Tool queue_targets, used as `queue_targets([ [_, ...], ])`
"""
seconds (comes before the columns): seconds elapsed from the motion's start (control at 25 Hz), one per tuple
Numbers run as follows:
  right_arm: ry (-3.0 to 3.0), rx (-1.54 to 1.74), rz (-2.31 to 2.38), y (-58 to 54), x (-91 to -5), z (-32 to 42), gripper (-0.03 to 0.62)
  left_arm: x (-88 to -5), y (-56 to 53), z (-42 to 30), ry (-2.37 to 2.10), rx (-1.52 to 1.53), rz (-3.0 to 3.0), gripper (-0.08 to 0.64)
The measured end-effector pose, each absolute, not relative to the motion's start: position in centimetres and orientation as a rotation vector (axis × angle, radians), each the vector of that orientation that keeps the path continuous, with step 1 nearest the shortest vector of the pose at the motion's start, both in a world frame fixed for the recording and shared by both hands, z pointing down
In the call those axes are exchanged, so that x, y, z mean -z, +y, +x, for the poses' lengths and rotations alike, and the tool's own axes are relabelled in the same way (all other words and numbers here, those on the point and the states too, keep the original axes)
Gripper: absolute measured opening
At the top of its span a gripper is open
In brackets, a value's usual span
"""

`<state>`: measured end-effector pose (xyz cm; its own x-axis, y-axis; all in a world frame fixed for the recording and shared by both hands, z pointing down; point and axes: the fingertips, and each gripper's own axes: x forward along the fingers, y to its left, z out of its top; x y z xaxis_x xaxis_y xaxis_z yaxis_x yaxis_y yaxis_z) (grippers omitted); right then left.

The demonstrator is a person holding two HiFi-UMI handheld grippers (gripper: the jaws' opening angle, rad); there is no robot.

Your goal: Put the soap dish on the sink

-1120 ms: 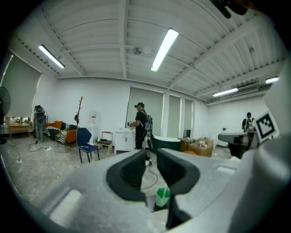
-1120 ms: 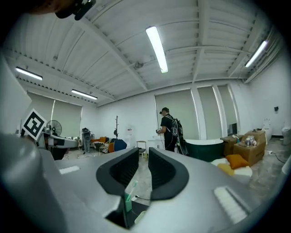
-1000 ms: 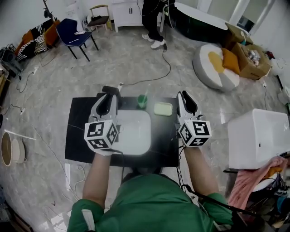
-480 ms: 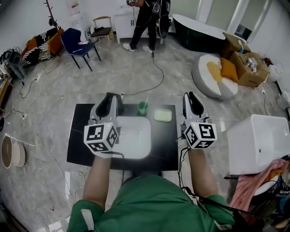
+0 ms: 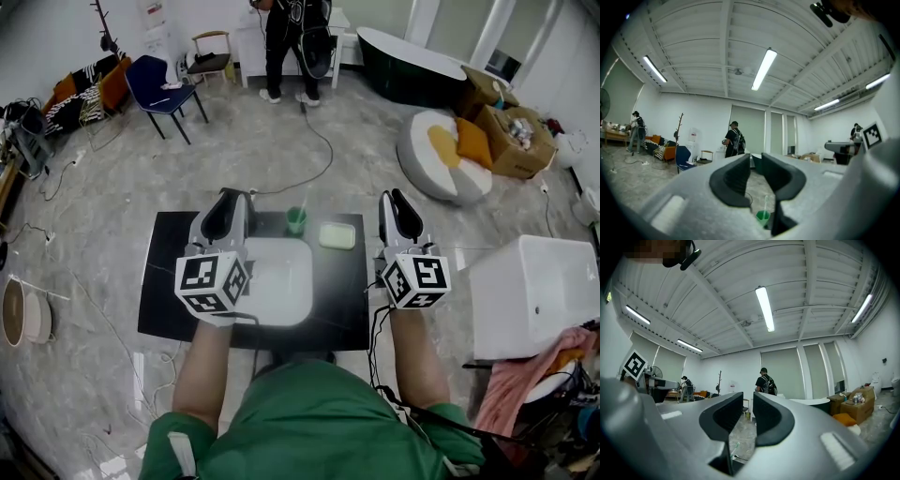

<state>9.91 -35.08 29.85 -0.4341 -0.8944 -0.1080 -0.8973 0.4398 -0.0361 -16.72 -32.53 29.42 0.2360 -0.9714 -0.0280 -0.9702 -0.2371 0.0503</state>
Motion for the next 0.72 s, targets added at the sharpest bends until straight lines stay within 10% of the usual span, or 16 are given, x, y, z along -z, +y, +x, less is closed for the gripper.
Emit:
queue_targets([
  [0.72,2.585,-0.017,-1.599,-36.1,-30.8,9.0,0.066,-31.4,-33.7,-17.5,-1.919,0.057,2.421,0.074],
])
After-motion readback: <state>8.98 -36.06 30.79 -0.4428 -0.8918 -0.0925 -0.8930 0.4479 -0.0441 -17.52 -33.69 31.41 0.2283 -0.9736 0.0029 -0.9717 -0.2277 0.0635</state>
